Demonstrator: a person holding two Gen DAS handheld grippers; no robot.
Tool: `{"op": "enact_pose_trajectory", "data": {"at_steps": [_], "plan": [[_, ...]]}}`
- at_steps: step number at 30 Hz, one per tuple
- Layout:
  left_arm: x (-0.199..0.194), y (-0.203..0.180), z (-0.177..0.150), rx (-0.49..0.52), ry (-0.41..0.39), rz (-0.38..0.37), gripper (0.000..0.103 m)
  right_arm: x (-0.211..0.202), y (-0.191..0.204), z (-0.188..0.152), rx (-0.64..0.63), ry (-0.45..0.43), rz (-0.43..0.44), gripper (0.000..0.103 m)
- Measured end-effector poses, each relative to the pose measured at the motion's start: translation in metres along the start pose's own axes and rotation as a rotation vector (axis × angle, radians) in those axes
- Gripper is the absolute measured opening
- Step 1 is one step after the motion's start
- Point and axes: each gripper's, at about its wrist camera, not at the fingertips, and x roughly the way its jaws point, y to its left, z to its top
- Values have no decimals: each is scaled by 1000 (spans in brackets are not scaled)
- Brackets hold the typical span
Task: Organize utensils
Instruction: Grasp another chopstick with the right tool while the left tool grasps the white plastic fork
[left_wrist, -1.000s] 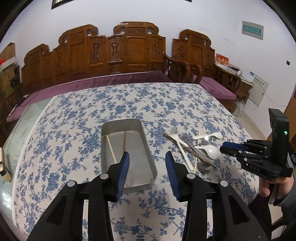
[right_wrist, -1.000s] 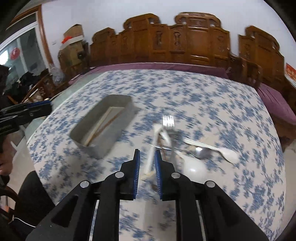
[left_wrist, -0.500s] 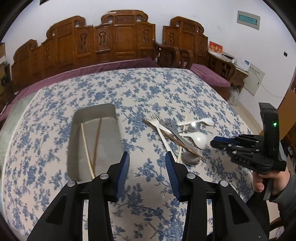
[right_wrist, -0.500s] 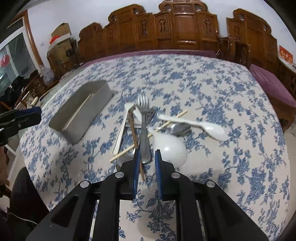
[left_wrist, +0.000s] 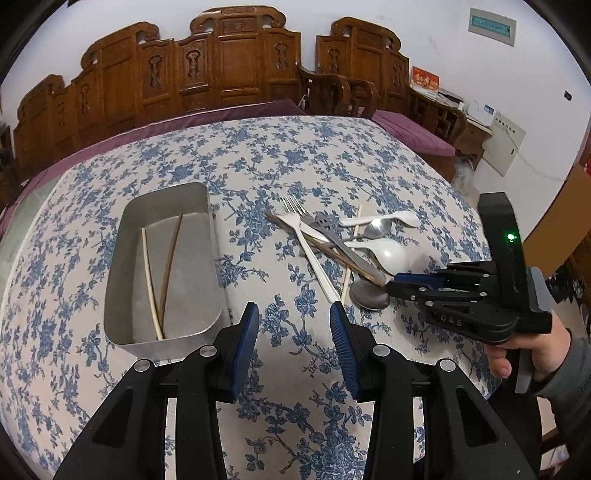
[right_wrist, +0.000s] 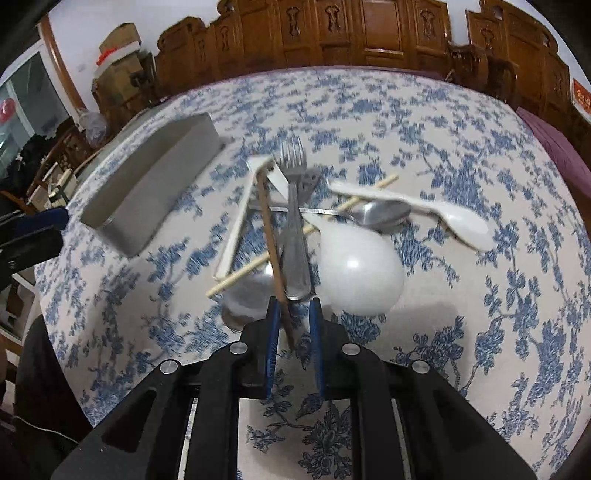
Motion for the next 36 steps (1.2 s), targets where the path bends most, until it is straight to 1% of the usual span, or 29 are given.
{"op": "enact_pose_trajectory", "data": {"at_steps": [3,6,7,8,12,15,18,26,32,36], "plan": [[4,-2,-2,2,13,-1,38,2,-6,-1,36,6,40,18],[9,-4,-4,4,25,-3,38,3,-7,-1,36,12,50,18],[10,-5,-4,5,29,-2,38,3,-7,-2,36,16,54,16],[11,-6,-5,7,31,-2,38,4,-6,-2,37,21,63,9],[20,-9,-4,8,45,1,38,0,0,-4,8,28,78,5],[28,-11,-1,12,56,7,38,-15,9,-1,-24,5,82,5],[35,-12,1,8,64,12,38,-28,10,3,-29,-18,75,5],[52,-13,8,1,83,18,38,-69,2,4,-29,-70,59,5],[72,-19,16,-4,94,12,38,-86,-11,3,-8,-109,47,5],[88,-23,21,-12,107,-1,38,-97,-18,6,8,-136,57,5]]}}
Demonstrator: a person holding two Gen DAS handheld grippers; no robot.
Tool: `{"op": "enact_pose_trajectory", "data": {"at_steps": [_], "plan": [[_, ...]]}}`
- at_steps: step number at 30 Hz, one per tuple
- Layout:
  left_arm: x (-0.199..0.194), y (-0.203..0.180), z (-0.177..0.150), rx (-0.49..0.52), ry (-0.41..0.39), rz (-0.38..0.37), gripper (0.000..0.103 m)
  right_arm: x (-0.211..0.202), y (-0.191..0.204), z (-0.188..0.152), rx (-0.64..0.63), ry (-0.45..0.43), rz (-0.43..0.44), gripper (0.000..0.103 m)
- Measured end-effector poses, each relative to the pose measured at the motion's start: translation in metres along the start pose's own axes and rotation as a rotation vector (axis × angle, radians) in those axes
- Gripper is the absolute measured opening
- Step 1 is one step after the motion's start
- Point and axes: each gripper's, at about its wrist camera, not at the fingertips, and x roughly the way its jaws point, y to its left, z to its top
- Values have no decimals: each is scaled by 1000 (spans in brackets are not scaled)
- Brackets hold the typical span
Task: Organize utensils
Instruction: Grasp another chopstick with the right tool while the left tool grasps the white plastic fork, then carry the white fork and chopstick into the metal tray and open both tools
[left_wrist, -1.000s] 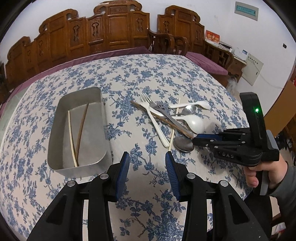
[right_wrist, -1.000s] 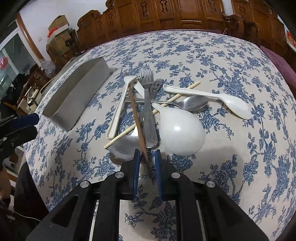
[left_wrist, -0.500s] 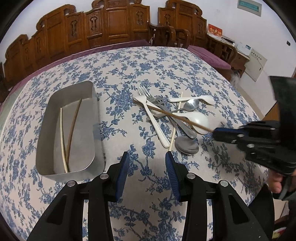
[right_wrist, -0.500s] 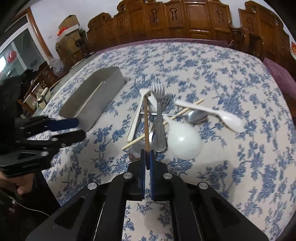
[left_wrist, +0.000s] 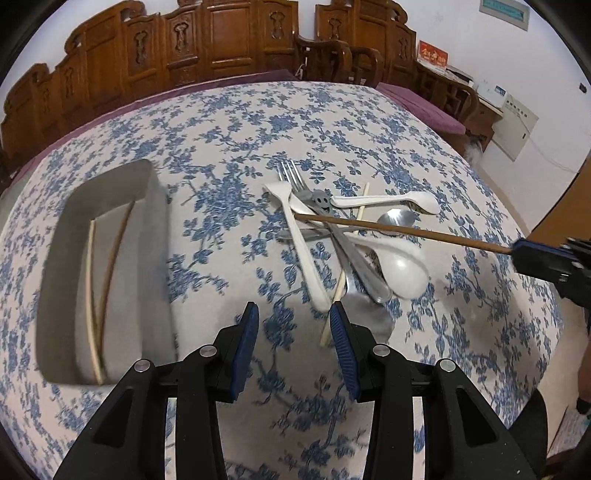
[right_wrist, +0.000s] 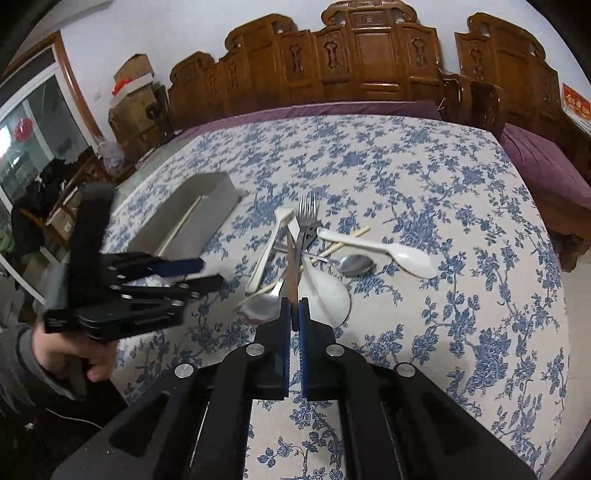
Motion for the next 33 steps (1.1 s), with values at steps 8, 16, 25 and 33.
{"op": "enact_pose_trajectory", "data": {"at_steps": [8,16,25,33], "plan": [[31,-4,20,-20,17,-3,38,-19,-9,7,13,-58,-23,5],[54,-10,32,-15,39,7,25,-18,-14,5,19,-79,-52,5],[60,-3,32,-35,58,35,4,-24,-14,8,28,-112,-71,5],[27,-1,30,-8,-6,50,3,-22,-4,11,6,-126,-96,5]]}}
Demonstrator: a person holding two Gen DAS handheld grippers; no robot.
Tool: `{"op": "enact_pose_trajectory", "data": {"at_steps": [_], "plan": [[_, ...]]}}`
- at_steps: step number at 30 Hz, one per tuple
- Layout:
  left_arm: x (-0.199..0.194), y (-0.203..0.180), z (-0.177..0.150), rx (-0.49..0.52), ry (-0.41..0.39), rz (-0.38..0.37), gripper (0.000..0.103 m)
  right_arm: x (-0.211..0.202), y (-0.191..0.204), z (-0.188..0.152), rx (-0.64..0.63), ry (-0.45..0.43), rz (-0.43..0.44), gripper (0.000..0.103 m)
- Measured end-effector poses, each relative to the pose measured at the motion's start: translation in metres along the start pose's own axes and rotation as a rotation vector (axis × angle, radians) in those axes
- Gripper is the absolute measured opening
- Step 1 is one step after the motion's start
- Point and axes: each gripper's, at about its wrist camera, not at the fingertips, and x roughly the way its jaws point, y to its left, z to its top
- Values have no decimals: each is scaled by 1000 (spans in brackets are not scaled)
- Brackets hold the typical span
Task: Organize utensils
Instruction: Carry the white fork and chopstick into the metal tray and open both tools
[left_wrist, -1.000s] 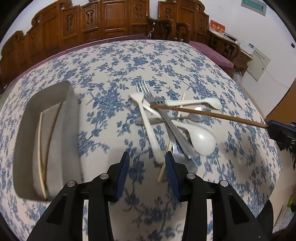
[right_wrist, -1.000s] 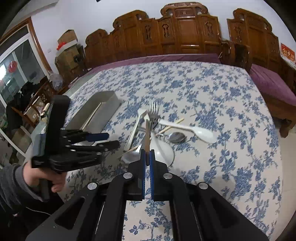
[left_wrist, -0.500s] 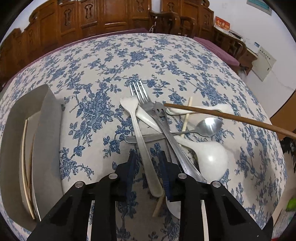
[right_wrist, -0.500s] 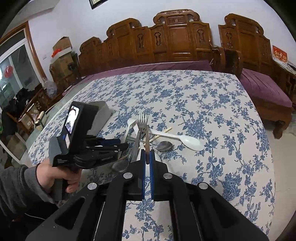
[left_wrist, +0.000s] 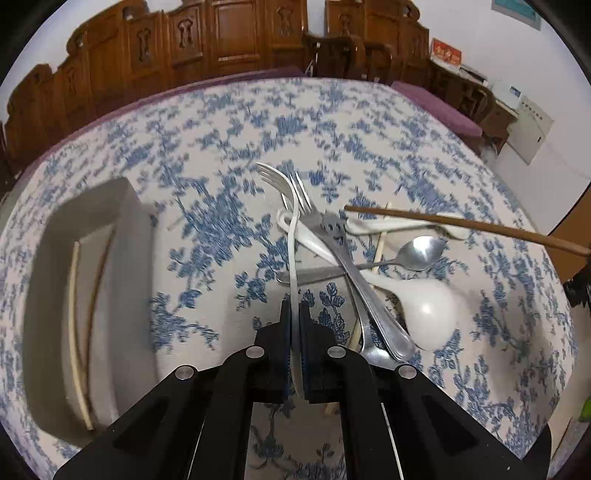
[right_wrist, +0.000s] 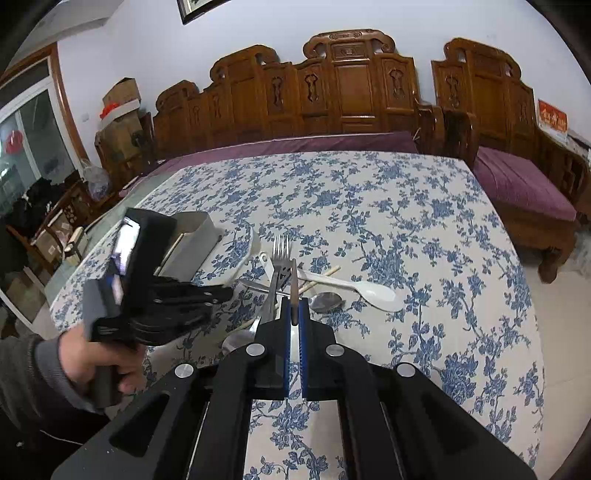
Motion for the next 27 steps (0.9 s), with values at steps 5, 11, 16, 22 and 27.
{"op": "enact_pose_trajectory", "data": {"at_steps": [5,11,16,22,27], "plan": [[-30,11,5,11,-40,5,3,1,12,7,-23,-12,-15,5],[-60,32,9,11,-74,24,3,-2,27,17,-46,-29,-24,5],[-77,50,8,4,-90,42,3,-5,43,28,-70,-44,-21,5],[-89,75,5,-8,-95,58,4,-9,62,40,-94,-60,-12,5],[-91,97,-1,-28,-87,80,4,-8,78,48,-110,-68,-1,5]]}}
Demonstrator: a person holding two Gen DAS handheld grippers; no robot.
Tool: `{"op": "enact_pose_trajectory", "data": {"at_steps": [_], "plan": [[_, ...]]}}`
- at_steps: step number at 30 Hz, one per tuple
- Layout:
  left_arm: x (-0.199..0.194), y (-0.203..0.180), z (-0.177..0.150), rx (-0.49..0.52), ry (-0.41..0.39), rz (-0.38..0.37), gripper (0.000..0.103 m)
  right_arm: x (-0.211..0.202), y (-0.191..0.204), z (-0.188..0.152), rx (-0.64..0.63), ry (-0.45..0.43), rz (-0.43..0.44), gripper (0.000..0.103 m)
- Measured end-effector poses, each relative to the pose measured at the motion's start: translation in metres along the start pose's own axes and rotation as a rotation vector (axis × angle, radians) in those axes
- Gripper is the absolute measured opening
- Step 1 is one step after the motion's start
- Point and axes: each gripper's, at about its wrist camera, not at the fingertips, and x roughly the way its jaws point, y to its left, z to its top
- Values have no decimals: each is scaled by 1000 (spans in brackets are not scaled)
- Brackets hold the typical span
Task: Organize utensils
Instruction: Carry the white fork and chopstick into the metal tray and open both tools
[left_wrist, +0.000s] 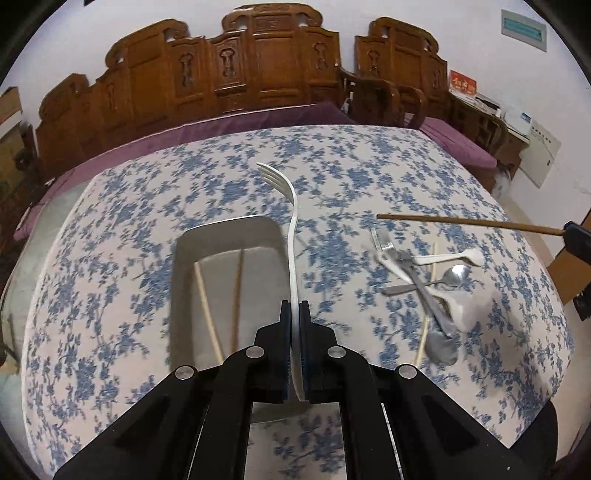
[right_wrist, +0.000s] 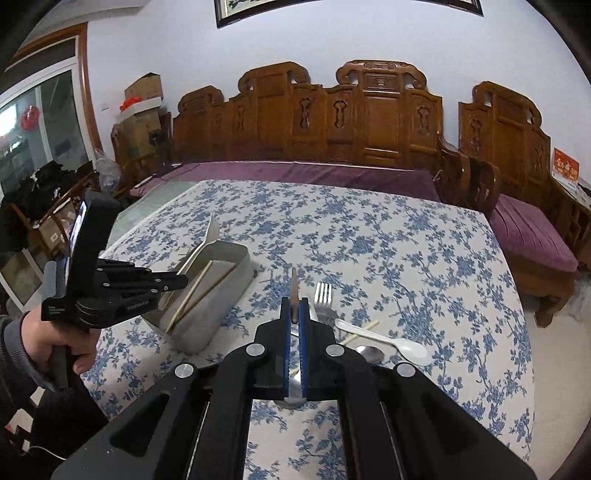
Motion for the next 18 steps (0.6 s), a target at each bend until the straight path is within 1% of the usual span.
{"op": "enact_pose_trajectory", "data": {"at_steps": [8,18], "plan": [[10,32,-9,-33,33,32,4,3,25,11,-27,-10,22,5],[27,51,-19,-59,72,40,4,12,57,24,-61,-15,57,5]]}}
